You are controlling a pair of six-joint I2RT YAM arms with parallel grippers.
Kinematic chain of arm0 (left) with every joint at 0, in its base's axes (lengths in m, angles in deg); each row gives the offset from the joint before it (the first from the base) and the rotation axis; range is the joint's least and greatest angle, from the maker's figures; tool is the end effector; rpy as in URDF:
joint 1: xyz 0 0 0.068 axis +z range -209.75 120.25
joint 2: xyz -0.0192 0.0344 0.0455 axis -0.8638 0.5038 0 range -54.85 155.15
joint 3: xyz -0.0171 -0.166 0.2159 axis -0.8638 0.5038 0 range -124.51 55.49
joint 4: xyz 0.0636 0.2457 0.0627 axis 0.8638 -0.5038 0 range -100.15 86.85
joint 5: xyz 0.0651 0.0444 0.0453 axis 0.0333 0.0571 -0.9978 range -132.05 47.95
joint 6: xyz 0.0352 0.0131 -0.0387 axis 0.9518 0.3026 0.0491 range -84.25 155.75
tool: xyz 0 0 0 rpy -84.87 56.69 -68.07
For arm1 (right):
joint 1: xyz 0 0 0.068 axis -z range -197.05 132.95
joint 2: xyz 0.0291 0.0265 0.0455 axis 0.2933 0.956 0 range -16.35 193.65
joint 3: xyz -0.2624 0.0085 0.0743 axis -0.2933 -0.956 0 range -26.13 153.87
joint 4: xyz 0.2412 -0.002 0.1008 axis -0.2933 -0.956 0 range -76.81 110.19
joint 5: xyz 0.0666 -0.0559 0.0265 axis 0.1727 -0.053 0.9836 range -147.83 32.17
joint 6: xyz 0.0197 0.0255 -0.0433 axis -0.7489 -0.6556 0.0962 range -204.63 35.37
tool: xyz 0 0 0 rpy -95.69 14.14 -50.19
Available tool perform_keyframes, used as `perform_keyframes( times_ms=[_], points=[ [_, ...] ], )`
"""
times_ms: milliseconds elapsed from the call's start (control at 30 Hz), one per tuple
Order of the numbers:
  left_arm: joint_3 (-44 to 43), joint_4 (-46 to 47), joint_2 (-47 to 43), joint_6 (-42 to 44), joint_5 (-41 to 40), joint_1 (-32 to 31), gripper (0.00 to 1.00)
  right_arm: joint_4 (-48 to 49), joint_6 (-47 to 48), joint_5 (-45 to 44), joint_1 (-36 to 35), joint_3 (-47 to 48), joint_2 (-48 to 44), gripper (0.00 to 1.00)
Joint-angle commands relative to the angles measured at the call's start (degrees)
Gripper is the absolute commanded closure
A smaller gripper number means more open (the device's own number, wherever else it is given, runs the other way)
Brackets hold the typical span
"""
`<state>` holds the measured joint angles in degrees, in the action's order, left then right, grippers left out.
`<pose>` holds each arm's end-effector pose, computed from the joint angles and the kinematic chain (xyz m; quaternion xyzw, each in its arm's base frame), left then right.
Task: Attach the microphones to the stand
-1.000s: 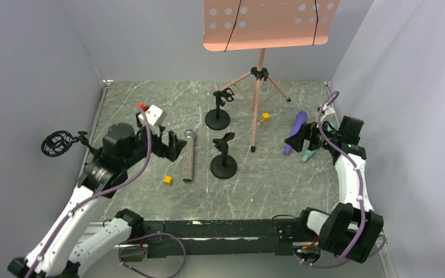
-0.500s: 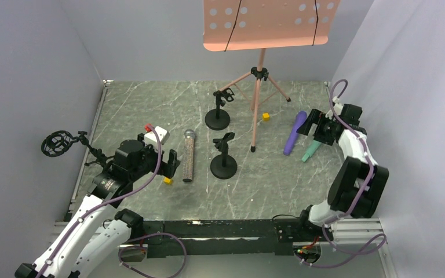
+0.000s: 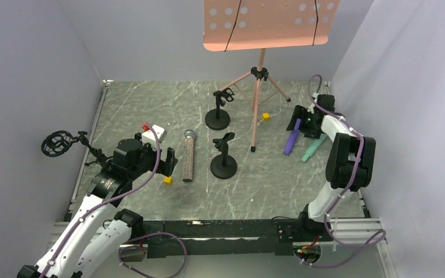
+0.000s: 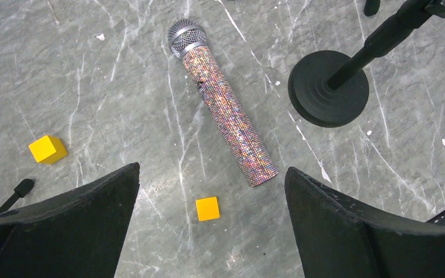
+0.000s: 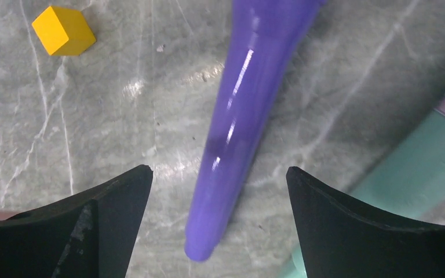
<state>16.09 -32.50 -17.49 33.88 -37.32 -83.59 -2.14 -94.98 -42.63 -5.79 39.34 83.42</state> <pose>0.1361 -0.0633 0.2921 0.1837 0.8336 -0.1500 0.4989 0.3555 -0.0613 0.1948 0.1408 0.9397 0.1244 0.2856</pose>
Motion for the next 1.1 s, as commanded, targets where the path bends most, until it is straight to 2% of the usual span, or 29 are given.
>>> perform_keyframes(
  times_ms=[0,200,633,767,900,1067],
  points=[
    [-1.3,2.2,0.2,0.7,1.0,0.9,0.01,1.5,-2.5,-10.1,-3.5,4.4,3.1,0.09],
    [-0.9,2.9,0.0,0.6,1.5,1.5,0.01,1.1,-4.2,-18.6,-4.8,5.1,6.3,0.09],
    [-0.9,3.4,0.8,0.6,3.1,2.6,0.01,4.3,-4.9,-17.0,-6.3,4.7,9.9,0.28],
    [-0.6,4.1,0.2,0.6,3.9,3.0,0.01,5.1,-5.3,-16.0,-6.3,3.7,9.7,0.37],
    [-0.3,4.7,-0.2,0.5,4.6,3.3,0.01,7.8,-6.0,-14.8,-6.2,1.3,8.1,0.58],
    [-0.2,5.1,-0.2,0.4,5.4,3.7,0.01,8.8,-7.0,-9.2,-4.2,0.2,5.7,0.76]
  ],
)
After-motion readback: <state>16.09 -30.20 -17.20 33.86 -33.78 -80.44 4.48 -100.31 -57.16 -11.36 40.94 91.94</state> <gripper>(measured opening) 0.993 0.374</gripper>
